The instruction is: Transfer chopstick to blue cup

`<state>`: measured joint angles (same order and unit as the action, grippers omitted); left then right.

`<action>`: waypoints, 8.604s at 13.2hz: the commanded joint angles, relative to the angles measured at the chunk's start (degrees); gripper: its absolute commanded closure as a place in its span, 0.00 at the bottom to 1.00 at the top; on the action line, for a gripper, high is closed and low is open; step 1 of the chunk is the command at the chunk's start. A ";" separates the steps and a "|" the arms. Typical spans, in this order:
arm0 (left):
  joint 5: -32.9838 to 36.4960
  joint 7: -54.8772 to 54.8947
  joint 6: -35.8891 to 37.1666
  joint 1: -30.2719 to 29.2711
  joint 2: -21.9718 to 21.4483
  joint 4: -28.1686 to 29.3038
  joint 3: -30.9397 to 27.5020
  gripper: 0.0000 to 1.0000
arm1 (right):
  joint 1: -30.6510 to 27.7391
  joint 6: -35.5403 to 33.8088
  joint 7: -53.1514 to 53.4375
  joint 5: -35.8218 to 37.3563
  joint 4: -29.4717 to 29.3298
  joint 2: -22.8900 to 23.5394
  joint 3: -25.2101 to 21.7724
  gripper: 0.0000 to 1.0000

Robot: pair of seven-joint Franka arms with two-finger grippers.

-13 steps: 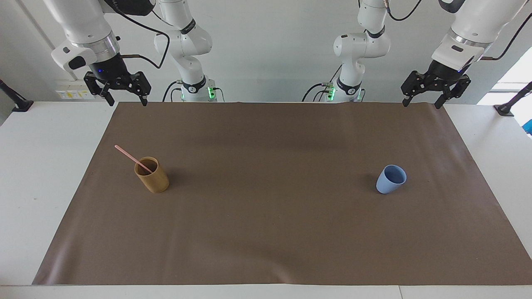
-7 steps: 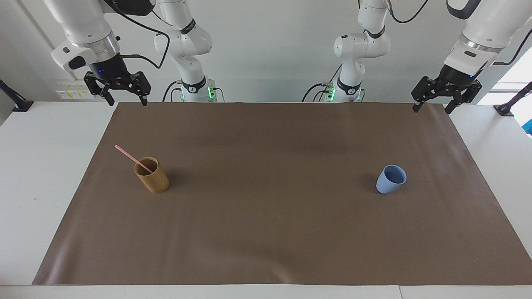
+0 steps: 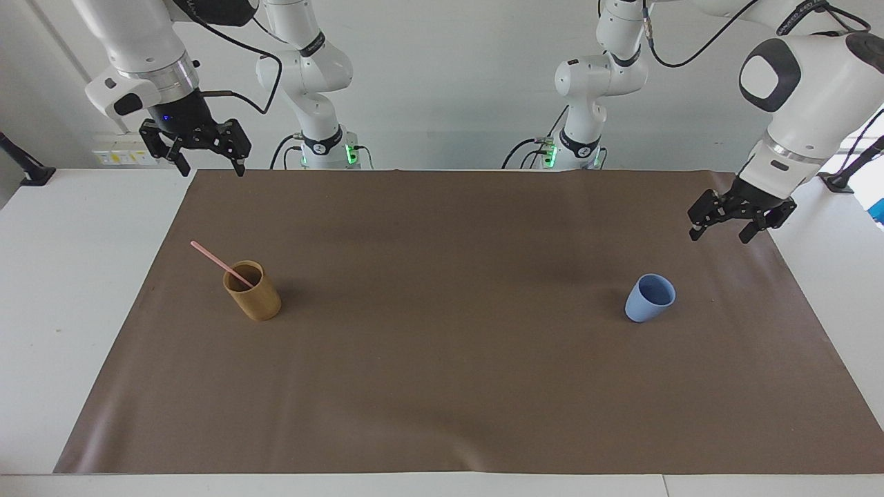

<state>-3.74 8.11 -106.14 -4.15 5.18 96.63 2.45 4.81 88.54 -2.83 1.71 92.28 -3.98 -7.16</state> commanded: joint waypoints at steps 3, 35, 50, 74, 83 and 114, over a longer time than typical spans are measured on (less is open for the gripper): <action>-1.98 3.49 -7.14 -1.48 2.72 5.93 0.45 0.00 | -0.68 -0.56 -1.39 -0.12 -0.43 0.02 0.21 0.00; 1.98 -35.94 -15.59 28.02 3.95 14.20 1.15 1.00 | -1.82 13.39 -67.09 8.29 8.44 5.19 0.30 0.00; 1.63 -43.44 -19.28 42.20 7.47 15.34 1.33 0.36 | -3.49 17.81 -76.97 17.19 16.45 9.16 0.30 0.13; 2.24 -5.92 15.24 9.09 -7.30 -9.16 0.45 0.00 | -3.31 7.54 -76.62 18.51 7.31 9.43 0.56 1.00; 2.51 -4.25 22.73 6.96 -7.99 -10.24 0.45 0.00 | 0.45 -16.62 -73.13 18.60 -6.82 6.17 1.36 1.00; 2.51 -4.68 22.65 6.87 -7.82 -10.50 0.45 0.00 | 36.59 -4.70 -13.36 -1.62 -1.57 16.54 3.82 1.00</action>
<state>-1.40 2.55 -84.10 3.93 -1.66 85.26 2.18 41.51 81.91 -18.82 1.46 89.48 12.34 -3.64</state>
